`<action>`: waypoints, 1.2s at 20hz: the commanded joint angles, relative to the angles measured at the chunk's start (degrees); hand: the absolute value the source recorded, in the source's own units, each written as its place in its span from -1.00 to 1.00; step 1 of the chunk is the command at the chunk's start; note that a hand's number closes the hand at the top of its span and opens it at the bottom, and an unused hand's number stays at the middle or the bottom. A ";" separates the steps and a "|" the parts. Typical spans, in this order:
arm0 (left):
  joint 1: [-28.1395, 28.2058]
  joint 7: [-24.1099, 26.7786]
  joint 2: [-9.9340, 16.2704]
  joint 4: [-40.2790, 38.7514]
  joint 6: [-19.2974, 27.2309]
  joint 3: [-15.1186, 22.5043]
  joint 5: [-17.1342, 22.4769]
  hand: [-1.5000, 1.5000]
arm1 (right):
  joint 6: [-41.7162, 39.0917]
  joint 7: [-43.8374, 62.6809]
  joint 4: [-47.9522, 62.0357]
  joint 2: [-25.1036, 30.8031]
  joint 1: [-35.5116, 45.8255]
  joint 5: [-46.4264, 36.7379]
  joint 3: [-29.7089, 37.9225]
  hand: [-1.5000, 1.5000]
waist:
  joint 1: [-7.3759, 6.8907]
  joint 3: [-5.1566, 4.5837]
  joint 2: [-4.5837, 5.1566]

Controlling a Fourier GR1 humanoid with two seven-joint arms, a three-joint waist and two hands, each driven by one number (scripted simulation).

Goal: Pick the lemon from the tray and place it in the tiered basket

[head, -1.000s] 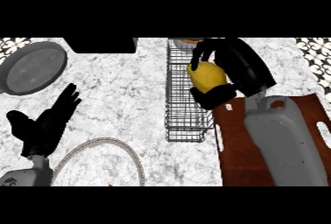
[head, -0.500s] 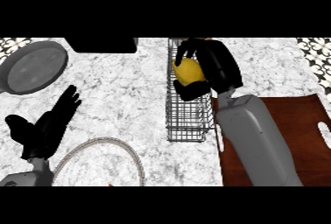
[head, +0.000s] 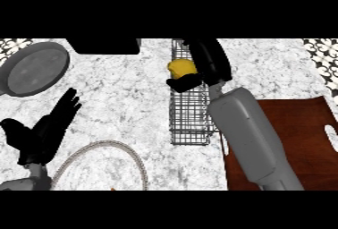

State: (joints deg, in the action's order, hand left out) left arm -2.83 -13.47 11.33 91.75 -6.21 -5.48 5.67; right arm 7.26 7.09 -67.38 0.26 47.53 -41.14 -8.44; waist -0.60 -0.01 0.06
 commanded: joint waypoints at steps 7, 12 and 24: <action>-1.67 -0.55 0.45 -0.21 -0.61 -0.79 0.08 0.00 | 2.41 1.74 -0.84 -0.25 1.49 15.64 4.26 -1.00 | -0.03 0.03 -0.10; -1.81 -0.44 -0.86 -1.70 0.04 0.04 -0.66 0.00 | 3.42 1.76 -0.06 -0.25 3.98 24.46 11.58 -1.00 | -0.05 0.03 0.00; -0.53 -0.36 -0.23 0.32 0.10 -1.20 -0.72 0.00 | 0.73 -0.11 -2.50 13.55 0.31 37.84 29.76 -1.00 | 0.50 0.04 0.01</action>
State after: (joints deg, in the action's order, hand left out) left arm -3.37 -13.30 10.53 91.39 -5.71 -5.92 4.33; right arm 9.95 8.42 -70.96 8.27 49.27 -7.15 15.51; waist -0.17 0.01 0.00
